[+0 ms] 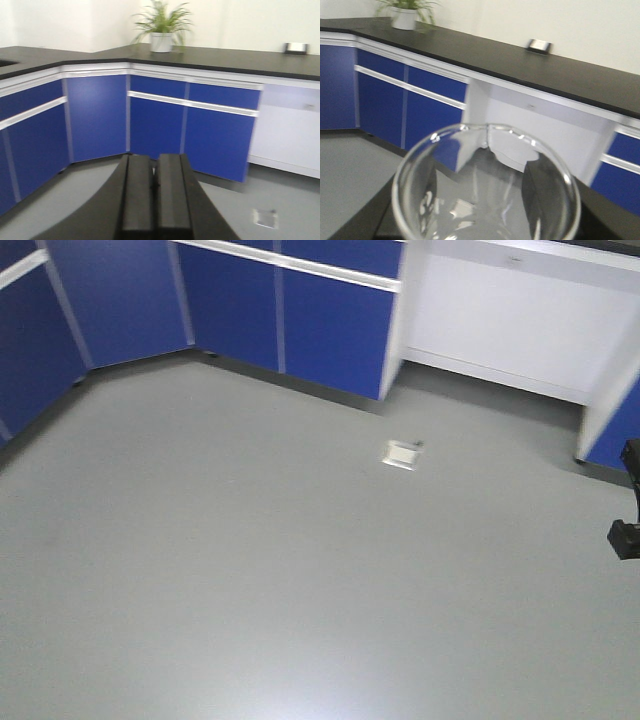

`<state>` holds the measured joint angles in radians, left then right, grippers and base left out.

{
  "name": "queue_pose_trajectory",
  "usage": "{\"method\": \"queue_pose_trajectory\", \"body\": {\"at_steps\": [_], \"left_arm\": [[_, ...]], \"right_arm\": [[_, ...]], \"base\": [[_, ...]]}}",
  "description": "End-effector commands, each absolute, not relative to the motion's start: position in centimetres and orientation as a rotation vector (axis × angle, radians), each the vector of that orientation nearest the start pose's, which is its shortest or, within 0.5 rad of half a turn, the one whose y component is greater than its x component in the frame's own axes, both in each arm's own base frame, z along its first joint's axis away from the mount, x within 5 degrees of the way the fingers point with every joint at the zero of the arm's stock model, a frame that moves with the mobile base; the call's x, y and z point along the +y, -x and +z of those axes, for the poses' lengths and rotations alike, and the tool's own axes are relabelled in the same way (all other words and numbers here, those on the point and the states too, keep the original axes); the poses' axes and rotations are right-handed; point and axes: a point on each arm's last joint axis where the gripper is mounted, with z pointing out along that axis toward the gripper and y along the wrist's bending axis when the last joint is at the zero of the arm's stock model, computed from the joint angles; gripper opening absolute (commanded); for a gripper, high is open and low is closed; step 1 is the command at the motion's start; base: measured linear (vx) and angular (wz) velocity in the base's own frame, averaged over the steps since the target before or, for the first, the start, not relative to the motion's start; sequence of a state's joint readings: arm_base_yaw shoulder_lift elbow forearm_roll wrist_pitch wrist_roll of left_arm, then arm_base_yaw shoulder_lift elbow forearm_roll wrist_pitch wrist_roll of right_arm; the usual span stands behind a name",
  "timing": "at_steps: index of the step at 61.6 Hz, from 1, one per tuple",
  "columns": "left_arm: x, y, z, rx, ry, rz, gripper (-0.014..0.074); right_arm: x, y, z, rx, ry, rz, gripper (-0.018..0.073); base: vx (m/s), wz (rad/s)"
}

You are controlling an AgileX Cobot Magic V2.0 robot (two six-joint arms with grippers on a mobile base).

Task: Grab beaker and place in storage area
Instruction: 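Drive the base to the other bench holding the beaker in the right gripper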

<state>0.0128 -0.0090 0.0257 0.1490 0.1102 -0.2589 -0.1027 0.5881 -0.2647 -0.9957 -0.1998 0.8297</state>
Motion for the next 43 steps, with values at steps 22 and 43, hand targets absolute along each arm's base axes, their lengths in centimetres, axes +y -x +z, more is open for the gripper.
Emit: {"method": "queue_pose_trajectory", "body": {"at_steps": [22,43], "left_arm": [[0.07,-5.62,19.63,1.526,0.101,-0.089,-0.0008],[0.07,-5.62,19.63,1.526,0.101,-0.089,-0.0008]], "right_arm": [[0.73,-12.6,27.72,1.617,0.205,-0.012,0.0],[0.73,-12.6,27.72,1.617,0.205,-0.012,0.0]], "base": [[0.0,-0.51],[0.15,-0.29]]}}
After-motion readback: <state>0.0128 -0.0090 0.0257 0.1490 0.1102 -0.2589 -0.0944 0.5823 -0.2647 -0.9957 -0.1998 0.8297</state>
